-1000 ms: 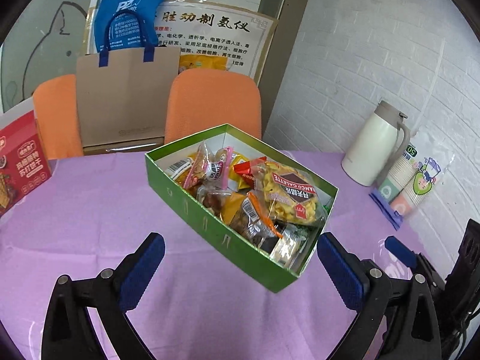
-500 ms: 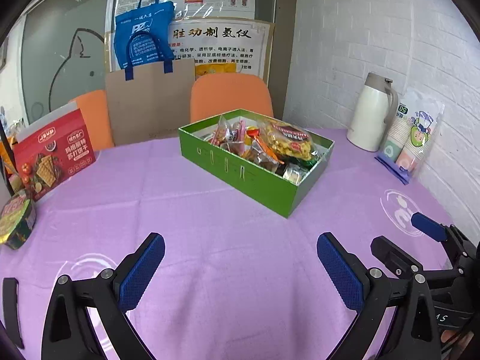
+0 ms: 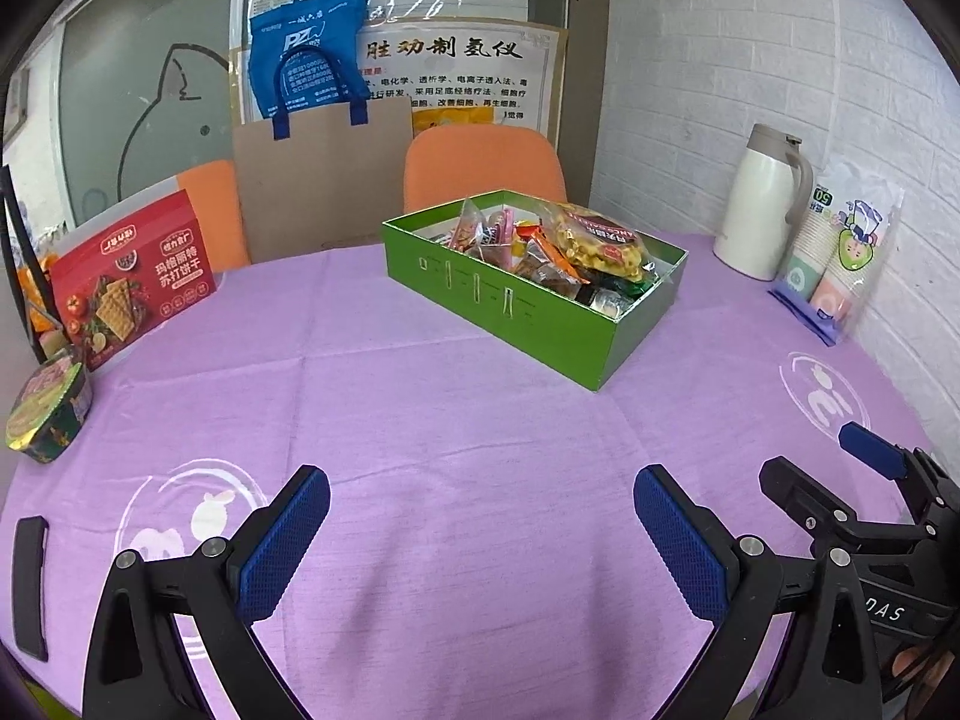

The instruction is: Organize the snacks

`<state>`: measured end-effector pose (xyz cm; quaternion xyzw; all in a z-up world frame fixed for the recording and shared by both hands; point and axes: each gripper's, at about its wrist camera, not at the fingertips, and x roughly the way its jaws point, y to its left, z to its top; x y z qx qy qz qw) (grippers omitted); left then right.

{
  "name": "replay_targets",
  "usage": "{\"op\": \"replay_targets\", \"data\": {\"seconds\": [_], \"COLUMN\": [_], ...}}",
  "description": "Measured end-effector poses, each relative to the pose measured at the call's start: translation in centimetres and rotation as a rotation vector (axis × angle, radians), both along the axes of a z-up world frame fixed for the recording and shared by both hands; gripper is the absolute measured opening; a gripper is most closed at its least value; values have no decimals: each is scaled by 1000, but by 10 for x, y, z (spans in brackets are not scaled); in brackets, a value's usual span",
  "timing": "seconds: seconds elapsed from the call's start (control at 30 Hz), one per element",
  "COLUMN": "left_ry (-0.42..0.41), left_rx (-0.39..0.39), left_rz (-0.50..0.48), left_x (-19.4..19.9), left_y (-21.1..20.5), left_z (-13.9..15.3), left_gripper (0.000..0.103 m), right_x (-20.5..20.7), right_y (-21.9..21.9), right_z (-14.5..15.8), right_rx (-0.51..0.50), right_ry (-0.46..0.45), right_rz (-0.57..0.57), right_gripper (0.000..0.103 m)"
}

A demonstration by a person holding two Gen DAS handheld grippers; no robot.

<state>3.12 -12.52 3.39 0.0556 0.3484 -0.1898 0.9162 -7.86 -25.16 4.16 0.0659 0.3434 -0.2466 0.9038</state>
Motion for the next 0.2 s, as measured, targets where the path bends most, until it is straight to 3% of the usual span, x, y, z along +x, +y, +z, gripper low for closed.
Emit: {"op": "replay_targets", "data": {"seconds": [0.2], "left_ry": [-11], "left_rx": [9], "left_rz": [23], "left_x": [-3], "left_y": [4], "left_z": [-1], "left_gripper": [103], "right_x": [0], "right_y": [0], "right_z": [-1], "right_rx": [2], "right_ry": [-1], "right_rz": [-6], "right_gripper": [102]}}
